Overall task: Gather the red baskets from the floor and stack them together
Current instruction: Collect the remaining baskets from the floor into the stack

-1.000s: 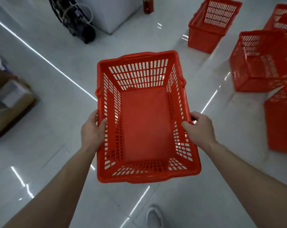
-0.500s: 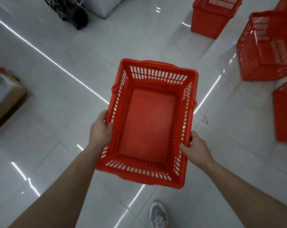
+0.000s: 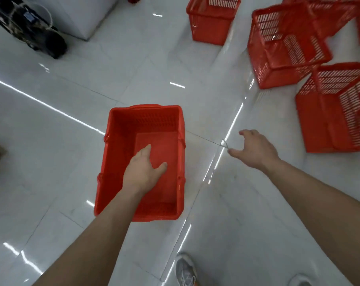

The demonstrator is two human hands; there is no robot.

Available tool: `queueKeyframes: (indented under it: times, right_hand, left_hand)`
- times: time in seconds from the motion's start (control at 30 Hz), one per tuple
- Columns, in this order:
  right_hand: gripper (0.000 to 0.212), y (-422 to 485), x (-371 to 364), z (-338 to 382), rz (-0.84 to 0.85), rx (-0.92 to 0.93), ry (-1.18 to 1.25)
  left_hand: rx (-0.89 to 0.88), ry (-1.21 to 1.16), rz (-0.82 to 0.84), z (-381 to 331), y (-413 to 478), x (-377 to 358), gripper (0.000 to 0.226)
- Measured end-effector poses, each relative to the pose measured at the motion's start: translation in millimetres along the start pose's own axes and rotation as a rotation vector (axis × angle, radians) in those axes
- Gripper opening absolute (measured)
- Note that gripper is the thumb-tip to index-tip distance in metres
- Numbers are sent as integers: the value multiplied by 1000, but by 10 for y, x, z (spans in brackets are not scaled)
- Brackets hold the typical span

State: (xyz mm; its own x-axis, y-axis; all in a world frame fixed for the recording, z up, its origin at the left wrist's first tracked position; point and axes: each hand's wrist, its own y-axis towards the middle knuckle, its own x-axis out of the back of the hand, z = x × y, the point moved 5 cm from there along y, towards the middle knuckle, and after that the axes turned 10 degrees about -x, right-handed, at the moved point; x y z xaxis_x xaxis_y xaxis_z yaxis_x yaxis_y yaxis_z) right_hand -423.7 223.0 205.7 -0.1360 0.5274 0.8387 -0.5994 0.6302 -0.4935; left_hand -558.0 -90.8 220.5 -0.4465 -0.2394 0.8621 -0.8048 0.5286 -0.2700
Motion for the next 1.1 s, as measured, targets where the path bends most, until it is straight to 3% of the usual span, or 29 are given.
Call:
queueKeyframes:
  times: [0.27, 0.47, 0.63, 0.83, 1.1]
  right_hand:
    - [86, 148, 1078, -2440, -127, -210, 16]
    - [81, 118, 1823, -4473, -104, -397, 122]
    - [86, 312, 2283, -5618, -94, -429, 125]
    - [95, 991, 2416, -6372, -108, -466, 168]
    - [97, 2435, 2310, -6793, -58, -494, 190]
  left_hand:
    - [-213, 37, 94, -2353, 443, -882, 84]
    - [-275, 9, 157, -4320, 586, -1766, 84]
    - [-306, 0, 173, -5529, 708, -2350, 84]
    - [-316, 42, 227, -6080, 1276, -2951, 88]
    - [-159, -66, 247, -6044, 2595, -3776, 101]
